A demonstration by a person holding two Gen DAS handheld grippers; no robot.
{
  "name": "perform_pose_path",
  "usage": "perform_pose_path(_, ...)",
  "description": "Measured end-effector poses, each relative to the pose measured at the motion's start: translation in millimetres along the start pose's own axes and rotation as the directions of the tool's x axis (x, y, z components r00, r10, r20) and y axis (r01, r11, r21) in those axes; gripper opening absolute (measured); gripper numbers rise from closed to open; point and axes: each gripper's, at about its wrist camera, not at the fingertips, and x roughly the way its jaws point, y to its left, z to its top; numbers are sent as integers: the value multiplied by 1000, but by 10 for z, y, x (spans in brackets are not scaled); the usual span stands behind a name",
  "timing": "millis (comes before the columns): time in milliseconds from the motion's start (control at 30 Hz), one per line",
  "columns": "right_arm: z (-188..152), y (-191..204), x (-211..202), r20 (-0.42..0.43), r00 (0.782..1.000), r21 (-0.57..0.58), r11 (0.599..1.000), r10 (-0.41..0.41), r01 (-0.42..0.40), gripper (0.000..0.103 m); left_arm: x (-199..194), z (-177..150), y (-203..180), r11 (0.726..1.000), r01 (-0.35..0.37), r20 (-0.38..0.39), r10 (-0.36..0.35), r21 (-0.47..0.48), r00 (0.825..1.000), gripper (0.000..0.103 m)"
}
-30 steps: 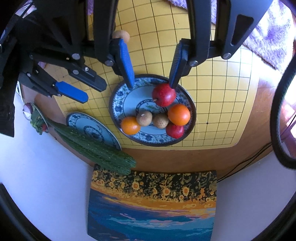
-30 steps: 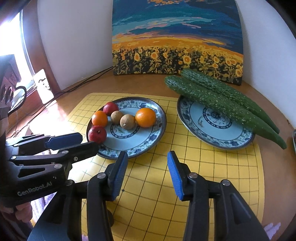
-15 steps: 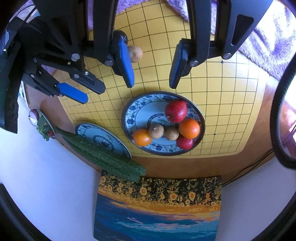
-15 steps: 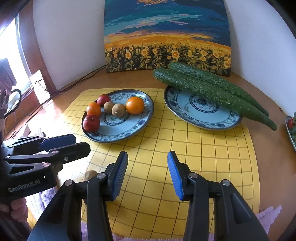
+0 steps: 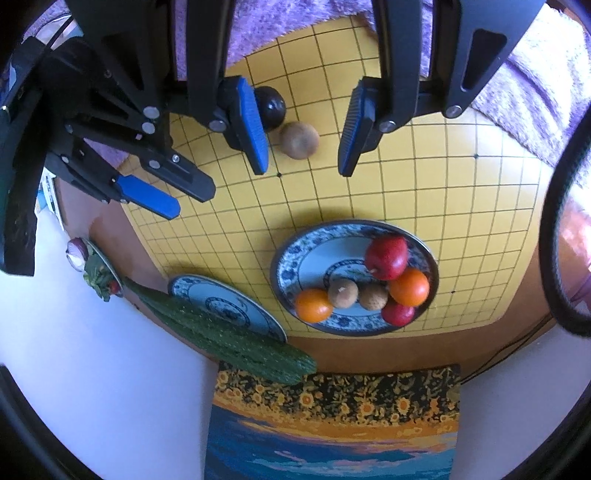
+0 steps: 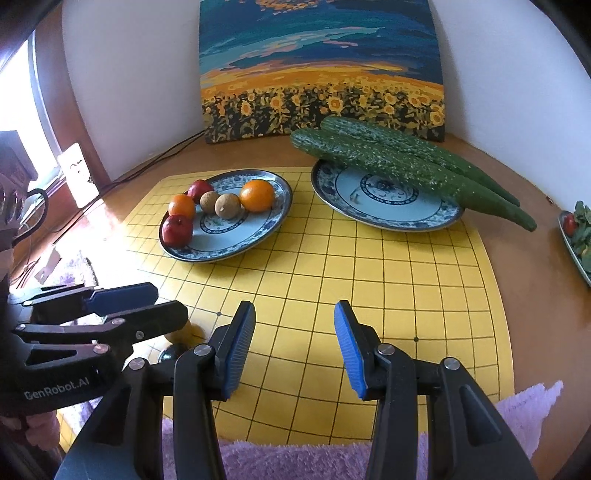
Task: Organize fruits
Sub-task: 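Move both tools back from the plate toward the last kiwi and dark plum, then grasp the brown kiwi with the left tool while the right tool reaches toward the dark plum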
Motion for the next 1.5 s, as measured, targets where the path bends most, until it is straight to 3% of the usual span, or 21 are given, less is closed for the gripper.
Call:
perform_pose_path(300, -60, -51, -32, 3, 1000, 20, 1000, 7, -7, 46, 64, -57, -88, 1000, 3, -19, -3, 9, 1000, 41)
perform_pose_path(600, -88, -79, -37, 3, 1000, 34, 999, 16, -16, 46, 68, -58, -104, 1000, -13, -18, 13, 8, 1000, 32)
perform_pose_path(1000, -104, -68, -51, 12, 999, 35, 999, 31, -31, 46, 83, -54, -169, 999, -45, -11, 45, 5, 999, 33)
perform_pose_path(1133, -113, -46, -56, 13, 999, 30, 999, 34, -34, 46, 72, -65, -203, 995, -96, 17, 95, 20, 995, 33)
perform_pose_path(1300, -121, -37, -63, 15, 999, 29, 999, 41, -41, 46, 86, -65, -222, 996, -84, 19, 83, 16, 996, 33)
perform_pose_path(1500, -129, -41, -61, 15, 999, 36, 998, 44, -45, 46, 54, -75, -231, 996, -90, 32, 89, 18, 995, 24)
